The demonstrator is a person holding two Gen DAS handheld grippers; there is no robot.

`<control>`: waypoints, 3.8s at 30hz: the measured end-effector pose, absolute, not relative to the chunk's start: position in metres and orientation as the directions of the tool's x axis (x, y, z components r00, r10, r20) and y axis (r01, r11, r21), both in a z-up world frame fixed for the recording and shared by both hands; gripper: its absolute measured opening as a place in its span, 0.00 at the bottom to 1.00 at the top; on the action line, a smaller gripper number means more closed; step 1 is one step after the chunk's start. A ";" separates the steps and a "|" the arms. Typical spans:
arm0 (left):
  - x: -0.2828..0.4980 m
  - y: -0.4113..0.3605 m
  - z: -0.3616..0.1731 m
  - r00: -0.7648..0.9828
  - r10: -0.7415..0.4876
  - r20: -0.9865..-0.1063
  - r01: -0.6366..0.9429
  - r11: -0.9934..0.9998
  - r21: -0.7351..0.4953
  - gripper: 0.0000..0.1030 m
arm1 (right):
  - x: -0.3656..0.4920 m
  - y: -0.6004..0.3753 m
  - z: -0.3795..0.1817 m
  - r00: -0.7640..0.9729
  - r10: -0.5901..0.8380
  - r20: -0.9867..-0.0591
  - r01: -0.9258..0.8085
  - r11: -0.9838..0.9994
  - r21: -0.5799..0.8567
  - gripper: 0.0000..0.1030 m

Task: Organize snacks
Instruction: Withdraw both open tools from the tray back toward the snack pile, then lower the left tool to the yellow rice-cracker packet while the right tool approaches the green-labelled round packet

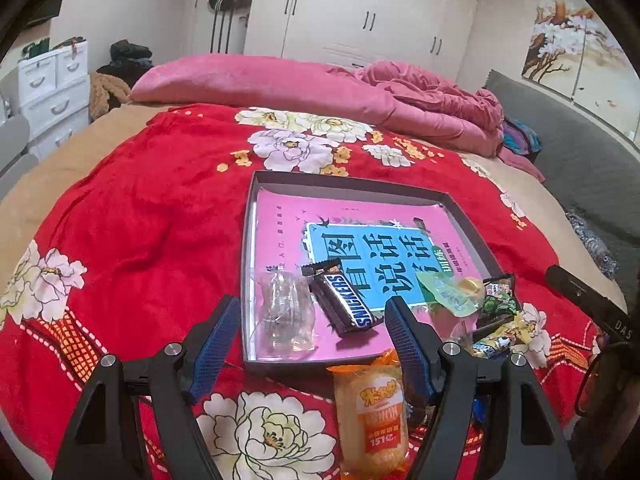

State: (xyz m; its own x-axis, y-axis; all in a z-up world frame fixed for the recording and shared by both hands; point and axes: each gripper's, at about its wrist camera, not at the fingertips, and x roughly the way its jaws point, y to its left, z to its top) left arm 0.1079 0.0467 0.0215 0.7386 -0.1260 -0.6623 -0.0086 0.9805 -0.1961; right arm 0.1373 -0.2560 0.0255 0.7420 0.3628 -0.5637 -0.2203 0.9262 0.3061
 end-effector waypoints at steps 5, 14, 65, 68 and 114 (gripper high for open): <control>0.105 0.043 0.021 0.736 -0.127 -0.665 0.000 0.982 -0.187 0.74 | 0.133 -0.254 0.027 0.742 0.370 -0.559 -0.240 0.925 0.294 0.65; 0.101 0.041 0.020 0.727 -0.152 -0.670 0.009 0.977 -0.212 0.74 | 0.122 -0.241 0.030 0.736 0.386 -0.556 -0.291 0.922 0.254 0.67; 0.086 0.032 0.005 0.662 -0.177 -0.728 0.032 0.977 -0.209 0.74 | 0.084 -0.191 0.015 0.630 0.474 -0.615 -0.480 0.860 0.172 0.70; 0.087 0.033 0.004 0.661 -0.179 -0.729 0.030 0.977 -0.213 0.74 | 0.083 -0.187 0.012 0.613 0.480 -0.627 -0.493 0.853 0.170 0.70; 0.094 0.007 -0.027 0.529 -0.190 -0.827 0.067 0.981 -0.182 0.74 | 0.078 -0.131 -0.043 0.458 0.422 -0.782 -0.646 0.762 0.032 0.46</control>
State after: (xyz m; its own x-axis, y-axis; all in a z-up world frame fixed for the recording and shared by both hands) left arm 0.0943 0.0075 -0.0267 0.5287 -0.1897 -0.8273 0.0672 0.9810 -0.1820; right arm 0.0782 -0.1308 -0.0427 0.4582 0.4216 -0.7825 -0.6464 0.7623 0.0322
